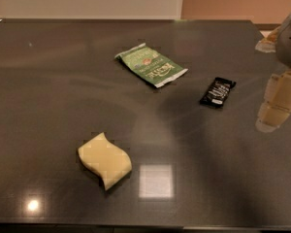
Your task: Move sponge near green jalapeno chip bag
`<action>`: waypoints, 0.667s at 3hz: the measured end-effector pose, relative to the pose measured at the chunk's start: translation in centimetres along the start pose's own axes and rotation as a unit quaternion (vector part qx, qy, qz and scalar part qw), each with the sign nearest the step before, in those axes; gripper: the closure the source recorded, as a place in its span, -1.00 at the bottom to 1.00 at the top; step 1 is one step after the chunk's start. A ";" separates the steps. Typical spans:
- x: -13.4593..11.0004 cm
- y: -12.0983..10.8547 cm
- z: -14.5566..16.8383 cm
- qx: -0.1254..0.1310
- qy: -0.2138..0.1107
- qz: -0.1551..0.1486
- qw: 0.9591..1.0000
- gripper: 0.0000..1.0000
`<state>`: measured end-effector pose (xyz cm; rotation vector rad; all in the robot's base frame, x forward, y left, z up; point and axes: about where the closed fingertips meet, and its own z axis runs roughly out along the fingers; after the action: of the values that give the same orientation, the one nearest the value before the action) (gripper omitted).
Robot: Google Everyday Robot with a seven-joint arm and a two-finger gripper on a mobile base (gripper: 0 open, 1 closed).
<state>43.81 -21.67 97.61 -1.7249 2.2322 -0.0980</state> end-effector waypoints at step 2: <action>-1.7 -0.1 0.7 -0.009 -0.004 -0.018 1.000 -1.00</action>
Offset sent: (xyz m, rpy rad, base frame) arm 0.0132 0.0363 -0.0124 -0.0009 0.0503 0.0940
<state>44.44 -20.00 97.31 -1.7735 2.2037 -0.0794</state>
